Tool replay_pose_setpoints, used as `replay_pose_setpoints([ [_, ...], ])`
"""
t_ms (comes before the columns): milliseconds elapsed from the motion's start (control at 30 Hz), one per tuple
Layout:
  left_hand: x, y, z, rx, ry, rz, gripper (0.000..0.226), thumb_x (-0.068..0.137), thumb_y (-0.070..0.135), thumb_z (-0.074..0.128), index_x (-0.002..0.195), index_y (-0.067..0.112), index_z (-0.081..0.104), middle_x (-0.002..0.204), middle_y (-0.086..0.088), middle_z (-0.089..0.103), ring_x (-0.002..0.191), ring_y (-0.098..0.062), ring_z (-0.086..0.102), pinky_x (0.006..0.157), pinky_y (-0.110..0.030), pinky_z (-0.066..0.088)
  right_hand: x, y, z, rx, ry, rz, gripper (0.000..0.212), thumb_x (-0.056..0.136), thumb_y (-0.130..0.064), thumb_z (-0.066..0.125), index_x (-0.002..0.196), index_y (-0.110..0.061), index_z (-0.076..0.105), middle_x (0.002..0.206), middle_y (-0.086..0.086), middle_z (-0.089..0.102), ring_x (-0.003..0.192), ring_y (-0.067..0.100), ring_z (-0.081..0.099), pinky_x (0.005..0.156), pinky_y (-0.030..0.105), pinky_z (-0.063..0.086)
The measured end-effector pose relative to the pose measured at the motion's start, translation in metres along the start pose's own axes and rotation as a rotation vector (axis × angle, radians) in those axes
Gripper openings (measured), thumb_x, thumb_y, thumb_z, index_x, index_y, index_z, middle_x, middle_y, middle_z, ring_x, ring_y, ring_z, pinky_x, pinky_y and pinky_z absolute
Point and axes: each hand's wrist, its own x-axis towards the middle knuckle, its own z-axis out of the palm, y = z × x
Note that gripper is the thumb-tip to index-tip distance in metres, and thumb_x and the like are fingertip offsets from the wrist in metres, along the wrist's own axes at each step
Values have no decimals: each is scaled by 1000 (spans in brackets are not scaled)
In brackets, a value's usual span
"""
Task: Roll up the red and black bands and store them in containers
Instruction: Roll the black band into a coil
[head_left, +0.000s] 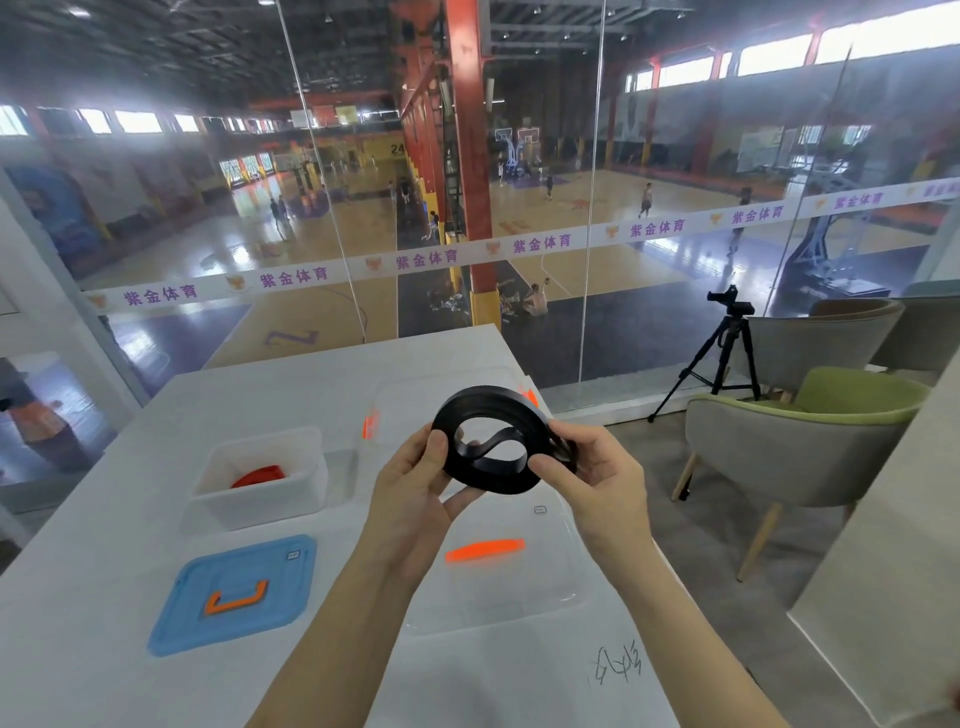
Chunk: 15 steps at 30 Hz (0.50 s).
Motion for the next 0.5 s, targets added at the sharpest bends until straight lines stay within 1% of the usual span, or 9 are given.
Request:
replay_pose_setpoints([
  [67, 0, -3, -2, -20, -29, -26, 25, 105, 22, 52, 114, 6, 70, 108, -10, 70, 110, -25, 72, 87, -47, 61, 2, 1, -1, 6, 14, 17, 38, 85, 2, 82, 104, -30, 78, 104, 2, 80, 102, 21, 75, 89, 29, 59],
  [133, -1, -5, -4, -27, -46, -61, 26, 105, 22, 52, 113, 5, 70, 111, -12, 69, 113, -28, 71, 88, -50, 60, 4, 3, -4, 5, 14, 30, 37, 83, 1, 83, 102, -31, 79, 101, 3, 79, 99, 22, 74, 88, 29, 58],
  [200, -1, -6, -10, -8, -58, -98, 30, 106, 23, 51, 118, 1, 67, 116, -16, 70, 118, -34, 69, 93, -54, 59, 4, 6, -4, 5, -1, 32, 37, 82, 1, 84, 101, -31, 79, 99, 3, 78, 96, 21, 72, 86, 29, 57],
  [267, -2, -4, -19, 64, -73, -136, 33, 107, 25, 51, 124, 0, 64, 125, -17, 71, 120, -35, 69, 99, -58, 56, 6, 9, -2, 4, -14, 40, 37, 82, 1, 84, 100, -31, 80, 97, 3, 78, 95, 21, 72, 86, 30, 58],
  [333, -3, 1, -30, 226, -95, -152, 31, 107, 28, 51, 126, 7, 64, 127, -10, 72, 119, -28, 70, 103, -56, 53, 10, 15, 1, -1, -31, 64, 35, 83, 0, 83, 101, -30, 81, 98, 5, 79, 96, 25, 73, 89, 34, 58],
  [400, -5, 6, -41, 403, -98, -126, 29, 107, 33, 51, 126, 19, 67, 123, -1, 75, 118, -19, 70, 104, -48, 53, 13, 19, 8, -17, -60, 93, 33, 84, 0, 82, 101, -29, 82, 98, 5, 80, 97, 28, 74, 90, 35, 58],
  [467, -3, 11, -50, 522, -69, -67, 26, 105, 36, 53, 126, 28, 67, 118, 2, 76, 116, -16, 70, 102, -41, 54, 14, 22, 20, -24, -109, 118, 32, 84, 2, 82, 101, -25, 82, 95, 4, 81, 92, 24, 75, 86, 32, 59],
  [500, -1, 15, -54, 567, -52, -41, 26, 104, 36, 57, 127, 32, 67, 117, 4, 75, 114, -15, 71, 101, -42, 56, 14, 24, 27, -25, -142, 128, 31, 84, 4, 81, 101, -22, 82, 95, 3, 81, 90, 21, 76, 84, 30, 59],
])
